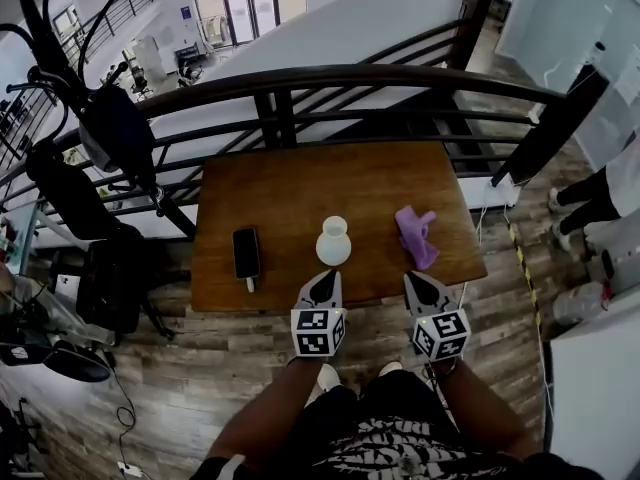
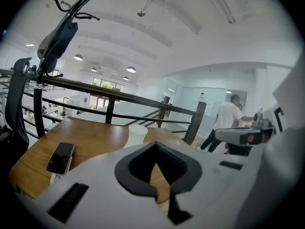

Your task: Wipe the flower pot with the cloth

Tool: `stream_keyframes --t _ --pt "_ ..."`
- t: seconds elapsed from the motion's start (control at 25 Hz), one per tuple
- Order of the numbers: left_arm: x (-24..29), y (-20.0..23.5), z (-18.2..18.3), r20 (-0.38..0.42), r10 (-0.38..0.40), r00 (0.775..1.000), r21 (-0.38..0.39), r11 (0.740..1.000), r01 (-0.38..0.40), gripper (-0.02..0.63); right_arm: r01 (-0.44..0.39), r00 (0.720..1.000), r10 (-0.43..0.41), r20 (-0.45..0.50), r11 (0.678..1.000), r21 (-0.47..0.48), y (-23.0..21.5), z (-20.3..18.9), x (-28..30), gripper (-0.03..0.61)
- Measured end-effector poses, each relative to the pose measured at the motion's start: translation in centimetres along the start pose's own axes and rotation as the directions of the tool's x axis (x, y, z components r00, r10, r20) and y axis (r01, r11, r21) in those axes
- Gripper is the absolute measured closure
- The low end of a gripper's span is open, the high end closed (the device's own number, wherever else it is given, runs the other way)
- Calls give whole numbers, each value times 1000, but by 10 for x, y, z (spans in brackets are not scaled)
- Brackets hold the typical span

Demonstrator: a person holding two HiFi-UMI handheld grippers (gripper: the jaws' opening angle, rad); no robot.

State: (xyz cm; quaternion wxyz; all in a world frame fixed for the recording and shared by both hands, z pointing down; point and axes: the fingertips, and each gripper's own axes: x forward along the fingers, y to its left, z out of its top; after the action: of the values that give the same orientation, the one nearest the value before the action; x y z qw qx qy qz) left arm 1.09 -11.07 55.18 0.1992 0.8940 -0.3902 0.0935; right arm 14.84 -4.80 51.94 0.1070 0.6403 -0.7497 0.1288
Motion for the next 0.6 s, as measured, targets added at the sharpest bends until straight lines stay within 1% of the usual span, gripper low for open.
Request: stream_keyframes --t 0.32,0.6 --pt "41 -20 -6 -44 -58 997 18 998 59 612 40 999 -40 -16 999 19 -36 -2 15 580" --pt "79 -29 -1 -73 -64 995 27 997 66 612 38 998 -37 -51 999 20 -73 -6 38 580"
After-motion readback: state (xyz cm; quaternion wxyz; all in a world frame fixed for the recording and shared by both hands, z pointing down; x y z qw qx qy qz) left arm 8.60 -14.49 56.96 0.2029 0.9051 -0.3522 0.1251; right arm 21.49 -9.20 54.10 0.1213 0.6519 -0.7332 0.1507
